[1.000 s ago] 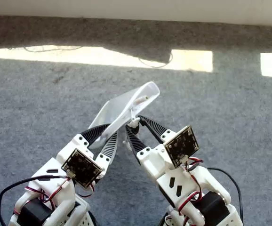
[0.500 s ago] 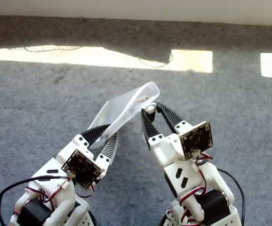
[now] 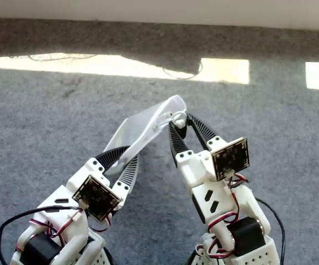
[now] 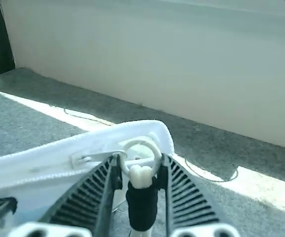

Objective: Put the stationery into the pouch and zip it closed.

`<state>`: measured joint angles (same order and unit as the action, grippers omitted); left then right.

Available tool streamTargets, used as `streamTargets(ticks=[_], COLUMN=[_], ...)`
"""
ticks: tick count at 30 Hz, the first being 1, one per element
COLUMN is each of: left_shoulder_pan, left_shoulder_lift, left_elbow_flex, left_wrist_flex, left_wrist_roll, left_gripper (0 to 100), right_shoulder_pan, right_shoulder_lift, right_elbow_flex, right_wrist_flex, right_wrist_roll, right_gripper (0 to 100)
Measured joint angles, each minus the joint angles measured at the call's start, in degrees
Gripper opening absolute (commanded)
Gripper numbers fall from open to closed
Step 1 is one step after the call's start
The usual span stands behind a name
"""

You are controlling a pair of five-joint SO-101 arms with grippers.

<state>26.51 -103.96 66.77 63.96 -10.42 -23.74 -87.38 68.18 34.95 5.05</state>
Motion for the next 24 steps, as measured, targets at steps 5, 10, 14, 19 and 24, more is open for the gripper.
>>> streamTargets(ticks=[5, 10, 14, 19, 24], left_shoulder_pan=[0.0, 0.0, 0.0, 0.0, 0.0], left_shoulder_lift=[0.3, 0.3, 0.3, 0.3, 0.3], left_elbow_flex=[0.0, 0.0, 0.0, 0.1, 0.1], left_wrist_flex=[0.0, -0.1, -0.1, -0.1, -0.1], left_wrist_roll=[-0.1, -0.1, -0.1, -0.1, -0.1], left_gripper=[0, 0, 0, 0, 0], right_shoulder_pan=[2.4, 3.6, 6.4, 9.4, 11.5], right_shoulder_lift=[7.7, 12.4, 14.7, 18.0, 22.8], right_elbow_flex=[-1.1, -3.3, -4.4, -6.3, -9.2], right_wrist_flex=[-3.6, -4.6, -4.7, -4.8, -4.8], right_wrist_roll=[0.1, 0.1, -1.9, -2.3, -2.6], right_gripper=[3.3, 3.3, 3.3, 3.3, 3.3])
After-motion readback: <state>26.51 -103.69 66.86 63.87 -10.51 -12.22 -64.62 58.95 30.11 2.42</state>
